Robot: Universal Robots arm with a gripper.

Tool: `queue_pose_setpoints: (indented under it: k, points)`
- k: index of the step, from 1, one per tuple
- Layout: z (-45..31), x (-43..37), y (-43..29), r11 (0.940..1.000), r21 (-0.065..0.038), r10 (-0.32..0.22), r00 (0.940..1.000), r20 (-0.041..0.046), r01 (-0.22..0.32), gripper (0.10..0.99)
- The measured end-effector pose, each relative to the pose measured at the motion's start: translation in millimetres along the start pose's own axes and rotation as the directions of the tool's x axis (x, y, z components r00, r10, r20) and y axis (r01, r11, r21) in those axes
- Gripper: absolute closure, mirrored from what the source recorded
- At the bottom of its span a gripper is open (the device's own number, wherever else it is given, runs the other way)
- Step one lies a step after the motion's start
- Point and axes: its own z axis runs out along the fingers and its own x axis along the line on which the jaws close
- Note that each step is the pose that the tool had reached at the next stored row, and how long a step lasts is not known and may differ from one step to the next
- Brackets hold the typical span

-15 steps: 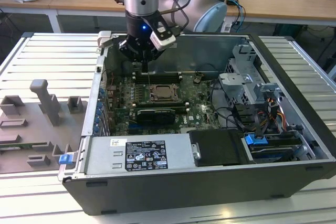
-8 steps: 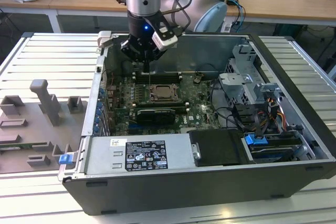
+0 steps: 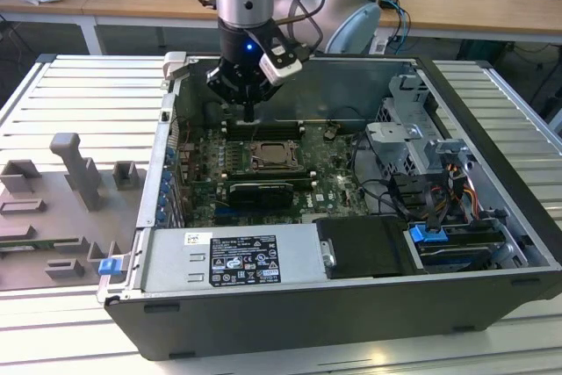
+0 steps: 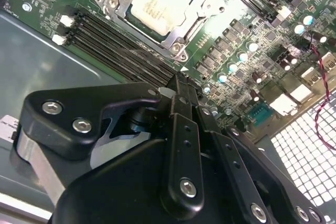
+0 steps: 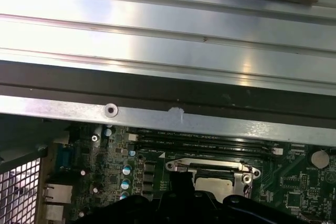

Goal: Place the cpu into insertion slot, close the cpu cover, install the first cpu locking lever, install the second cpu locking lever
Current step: 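Install the first cpu locking lever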

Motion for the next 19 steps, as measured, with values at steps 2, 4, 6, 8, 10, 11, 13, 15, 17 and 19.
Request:
queue_pose_setpoints:
  k: [2,4,6,8,10,11,13,15,17,19]
  points:
    - [0.4,-2.8,-0.3,1.0000,0.000,0.000,1.0000,0.0000,0.000,0.980]
    - [0.7,-5.0,-0.5,1.0000,0.000,0.000,1.0000,-0.0002,0.000,0.980]
    - [1.9,-6.7,-0.8,1.0000,-0.004,0.000,1.0000,0.0001,0.000,0.980]
    - [2.7,-7.5,-0.8,0.9996,-0.029,0.003,1.0000,0.0028,-0.003,0.980]
    - [3.0,-7.8,-1.1,0.9983,-0.058,0.004,1.0000,0.0054,-0.004,0.980]
    - [3.5,-8.0,-1.1,0.9981,-0.062,0.005,1.0000,0.0060,-0.004,0.980]
    - [4.3,-8.6,-1.3,0.9981,-0.061,0.005,1.0000,0.0057,-0.005,0.980]
    - [5.3,-9.9,-1.4,0.9981,-0.061,0.006,1.0000,0.0057,-0.005,0.980]
    - [5.8,-11.4,-1.6,0.9981,-0.061,0.006,1.0000,0.0058,-0.005,0.980]
    - [6.4,-14.7,-2.0,0.9981,-0.061,0.006,1.0000,0.0058,-0.005,0.980]
